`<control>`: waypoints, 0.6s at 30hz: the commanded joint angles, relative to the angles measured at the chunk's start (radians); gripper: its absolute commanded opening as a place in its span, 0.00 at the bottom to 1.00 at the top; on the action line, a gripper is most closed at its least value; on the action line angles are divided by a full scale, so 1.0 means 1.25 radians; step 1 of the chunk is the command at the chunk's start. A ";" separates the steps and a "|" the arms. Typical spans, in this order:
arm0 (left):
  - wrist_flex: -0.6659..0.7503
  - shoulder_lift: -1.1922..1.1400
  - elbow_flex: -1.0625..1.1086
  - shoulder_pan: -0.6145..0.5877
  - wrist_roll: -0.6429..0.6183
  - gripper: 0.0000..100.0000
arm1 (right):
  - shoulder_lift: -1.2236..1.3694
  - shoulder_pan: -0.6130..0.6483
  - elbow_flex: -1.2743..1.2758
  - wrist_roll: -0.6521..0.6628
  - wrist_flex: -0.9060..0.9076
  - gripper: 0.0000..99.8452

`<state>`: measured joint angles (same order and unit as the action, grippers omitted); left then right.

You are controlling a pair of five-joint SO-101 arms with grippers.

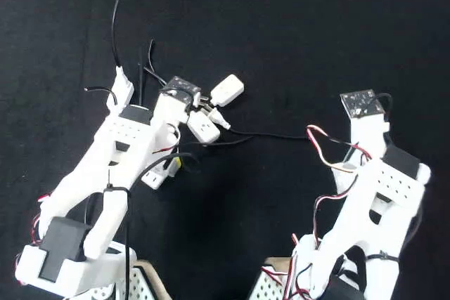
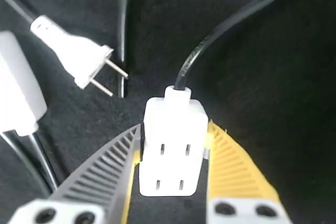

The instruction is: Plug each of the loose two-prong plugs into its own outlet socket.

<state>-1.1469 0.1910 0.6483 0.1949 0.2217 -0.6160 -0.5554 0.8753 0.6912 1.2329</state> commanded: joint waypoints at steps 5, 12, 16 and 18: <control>-0.119 0.147 -0.060 -0.044 -0.001 0.03 | -0.001 0.077 -0.007 -0.054 -0.006 0.28; -0.056 0.512 0.101 -0.003 -0.038 0.03 | 0.001 0.077 -0.004 -0.054 -0.010 0.28; 0.032 0.578 0.217 -0.002 -0.065 0.03 | 0.001 0.077 -0.004 -0.054 -0.006 0.28; 0.059 0.554 0.251 0.003 -0.083 0.03 | 0.001 0.077 -0.004 -0.054 -0.006 0.28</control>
<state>-1.1500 0.8646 0.8953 0.1765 0.1573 -0.6160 -0.4726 0.8753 0.6345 1.2329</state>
